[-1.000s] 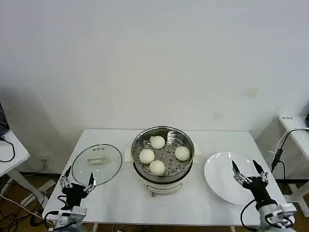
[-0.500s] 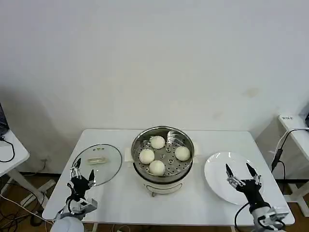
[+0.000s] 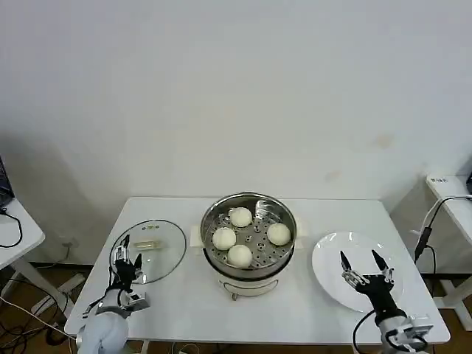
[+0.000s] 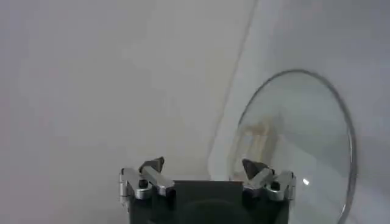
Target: Take steamed baozi put them in steamer then cover it.
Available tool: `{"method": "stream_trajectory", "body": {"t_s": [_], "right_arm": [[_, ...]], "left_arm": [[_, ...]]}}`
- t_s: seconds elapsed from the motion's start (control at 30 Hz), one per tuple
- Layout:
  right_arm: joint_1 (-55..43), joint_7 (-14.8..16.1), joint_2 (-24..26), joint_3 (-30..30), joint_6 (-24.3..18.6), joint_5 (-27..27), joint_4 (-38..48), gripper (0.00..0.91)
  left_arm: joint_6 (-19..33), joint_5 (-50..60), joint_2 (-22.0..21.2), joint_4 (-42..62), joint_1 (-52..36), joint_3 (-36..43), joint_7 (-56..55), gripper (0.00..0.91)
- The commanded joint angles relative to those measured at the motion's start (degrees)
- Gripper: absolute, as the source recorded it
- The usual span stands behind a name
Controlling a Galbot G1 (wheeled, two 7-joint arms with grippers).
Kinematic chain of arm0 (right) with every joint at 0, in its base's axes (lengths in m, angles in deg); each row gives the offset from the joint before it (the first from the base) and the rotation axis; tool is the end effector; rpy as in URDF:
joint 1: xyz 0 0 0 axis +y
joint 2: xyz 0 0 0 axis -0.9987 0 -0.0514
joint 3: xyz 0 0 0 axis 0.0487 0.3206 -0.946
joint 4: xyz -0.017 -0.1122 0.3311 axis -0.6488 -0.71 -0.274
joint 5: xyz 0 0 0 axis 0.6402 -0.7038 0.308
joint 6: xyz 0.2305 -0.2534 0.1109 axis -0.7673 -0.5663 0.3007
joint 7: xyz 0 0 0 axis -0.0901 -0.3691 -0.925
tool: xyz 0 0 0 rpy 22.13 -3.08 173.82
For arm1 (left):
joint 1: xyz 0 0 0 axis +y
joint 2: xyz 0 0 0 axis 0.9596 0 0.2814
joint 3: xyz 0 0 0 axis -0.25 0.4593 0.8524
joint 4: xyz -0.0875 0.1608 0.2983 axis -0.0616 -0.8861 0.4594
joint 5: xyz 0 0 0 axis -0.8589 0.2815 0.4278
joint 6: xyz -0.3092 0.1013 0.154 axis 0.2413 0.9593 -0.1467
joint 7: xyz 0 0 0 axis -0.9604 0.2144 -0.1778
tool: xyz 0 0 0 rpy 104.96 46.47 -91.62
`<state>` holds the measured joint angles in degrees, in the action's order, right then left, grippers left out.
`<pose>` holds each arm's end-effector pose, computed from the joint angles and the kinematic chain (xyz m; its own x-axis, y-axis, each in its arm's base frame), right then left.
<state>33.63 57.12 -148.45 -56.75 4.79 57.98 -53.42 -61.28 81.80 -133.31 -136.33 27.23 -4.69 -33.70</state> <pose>0.1817 -0.1293 -0.3139 -0.9977 -0.0536 0.0421 -0.0500 0.9953 0.0824 0.2929 0.1168 -0.3824 -0.9743 -0.1262 0.1865 0.1631 0.1751 0.9709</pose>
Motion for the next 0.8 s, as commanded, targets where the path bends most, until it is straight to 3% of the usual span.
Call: {"method": "stream_trajectory", "body": {"t_s": [0.03,0.8], "right_arm": [[0.3,0.0,-1.3,0.0,-0.5,-1.4,-0.5,0.907],[0.2,0.0,-3.7,-2.2,-1.7,-3.0,-0.1,0.907]], "left_arm": [[1.9,3.1,1.7,9.4,-6.3,1.5,-0.7,0.907],[2.6,5.0,0.1,16.3,-13.0,2.8,-1.2,0.907]]}}
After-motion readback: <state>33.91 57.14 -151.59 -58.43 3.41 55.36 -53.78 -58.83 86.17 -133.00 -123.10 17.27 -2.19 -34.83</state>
